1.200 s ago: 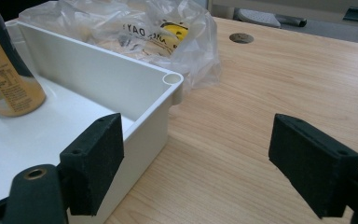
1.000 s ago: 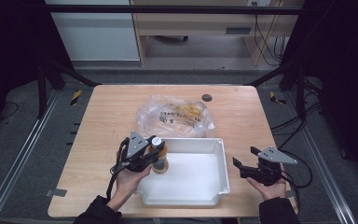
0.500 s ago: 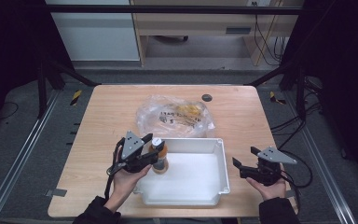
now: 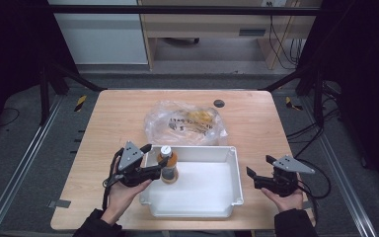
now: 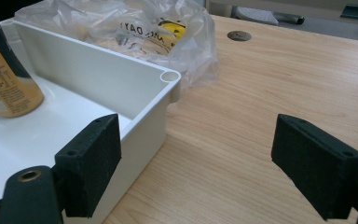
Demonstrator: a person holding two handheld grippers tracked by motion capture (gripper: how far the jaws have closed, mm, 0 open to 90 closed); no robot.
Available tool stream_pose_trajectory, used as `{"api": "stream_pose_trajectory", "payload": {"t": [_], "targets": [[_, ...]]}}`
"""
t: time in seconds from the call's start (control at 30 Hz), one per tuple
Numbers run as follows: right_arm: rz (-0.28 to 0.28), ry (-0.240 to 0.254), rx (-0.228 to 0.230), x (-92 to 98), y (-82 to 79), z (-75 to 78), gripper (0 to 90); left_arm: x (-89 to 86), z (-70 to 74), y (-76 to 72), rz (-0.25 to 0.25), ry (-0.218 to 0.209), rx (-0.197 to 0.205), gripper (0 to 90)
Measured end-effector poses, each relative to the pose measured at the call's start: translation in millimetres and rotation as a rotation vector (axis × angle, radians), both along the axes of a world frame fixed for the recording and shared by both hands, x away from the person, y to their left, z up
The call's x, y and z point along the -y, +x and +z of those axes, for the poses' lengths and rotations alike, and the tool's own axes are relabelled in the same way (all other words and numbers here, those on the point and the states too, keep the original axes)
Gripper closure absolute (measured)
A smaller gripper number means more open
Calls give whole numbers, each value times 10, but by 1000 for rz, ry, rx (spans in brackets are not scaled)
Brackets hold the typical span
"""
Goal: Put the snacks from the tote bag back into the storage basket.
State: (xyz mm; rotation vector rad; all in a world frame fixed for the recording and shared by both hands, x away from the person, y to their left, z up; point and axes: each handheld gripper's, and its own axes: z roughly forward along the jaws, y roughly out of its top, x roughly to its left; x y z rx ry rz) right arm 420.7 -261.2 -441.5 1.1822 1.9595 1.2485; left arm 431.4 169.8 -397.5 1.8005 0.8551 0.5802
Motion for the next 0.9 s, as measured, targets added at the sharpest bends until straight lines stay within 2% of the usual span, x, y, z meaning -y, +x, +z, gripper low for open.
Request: {"api": "stream_pose_trajectory", "payload": {"t": [0.17, 0.5, 0.73, 0.9], "targets": [[-3, 0, 1, 11, -5, 7, 160, -116, -23, -16, 6, 2, 12, 250], [-14, -13, -5, 34, -15, 10, 156, -337, -120, -7, 37, 7, 9, 223], [-37, 5, -7, 108, -24, -6, 158, -529, -267, 4, 65, 32, 1, 228], [-42, -4, -1, 139, -24, -26, 158, -678, -387, 26, 101, 39, -21, 227]]}}
